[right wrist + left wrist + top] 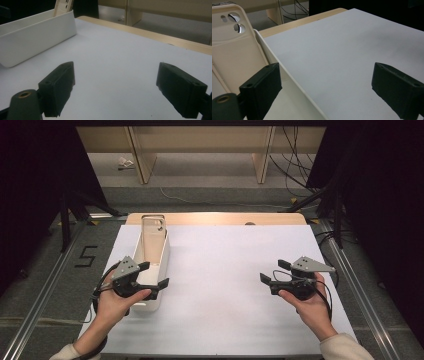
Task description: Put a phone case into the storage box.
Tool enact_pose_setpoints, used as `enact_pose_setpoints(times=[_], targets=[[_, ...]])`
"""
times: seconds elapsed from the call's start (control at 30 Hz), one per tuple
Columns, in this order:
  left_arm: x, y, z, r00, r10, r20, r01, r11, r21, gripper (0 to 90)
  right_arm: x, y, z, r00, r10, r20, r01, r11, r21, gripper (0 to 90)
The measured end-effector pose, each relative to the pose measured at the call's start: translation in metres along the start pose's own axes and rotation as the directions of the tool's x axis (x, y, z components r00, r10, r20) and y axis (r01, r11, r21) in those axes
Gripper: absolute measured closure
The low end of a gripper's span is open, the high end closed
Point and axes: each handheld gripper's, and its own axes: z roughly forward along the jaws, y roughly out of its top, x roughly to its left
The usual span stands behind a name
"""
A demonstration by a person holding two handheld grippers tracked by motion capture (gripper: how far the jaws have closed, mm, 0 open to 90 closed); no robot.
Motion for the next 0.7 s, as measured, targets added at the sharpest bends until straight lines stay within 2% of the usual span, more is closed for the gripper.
enact_pose_setpoints(times=[0.17,0.27,0.63,0.7], targets=[[-0.002,-0.006,-0.001,0.9999,0.012,0.002,-0.012,0.9999,-0.004,8.7,0.0,0.0,0.0,1.0,0.001,-0.001,-0.001,1.0,0.0,16.1],[-0.004,-0.01,-0.002,0.9995,0.033,-0.002,-0.033,0.9995,-0.004,9.0,0.0,0.0,0.0,1.0,0.0,-0.003,0.0,1.0,0.0,16.2],[-0.009,-0.024,-0.009,0.9998,0.02,-0.004,-0.02,0.9998,0.0,8.8,0.0,0.0,0.0,1.0,-0.003,-0.007,0.003,1.0,-0.001,16.1],[-0.01,-0.025,-0.01,0.9993,0.035,-0.011,-0.035,0.9994,0.004,8.8,0.0,0.0,0.0,1.0,-0.005,-0.007,0.005,1.0,-0.002,16.1]])
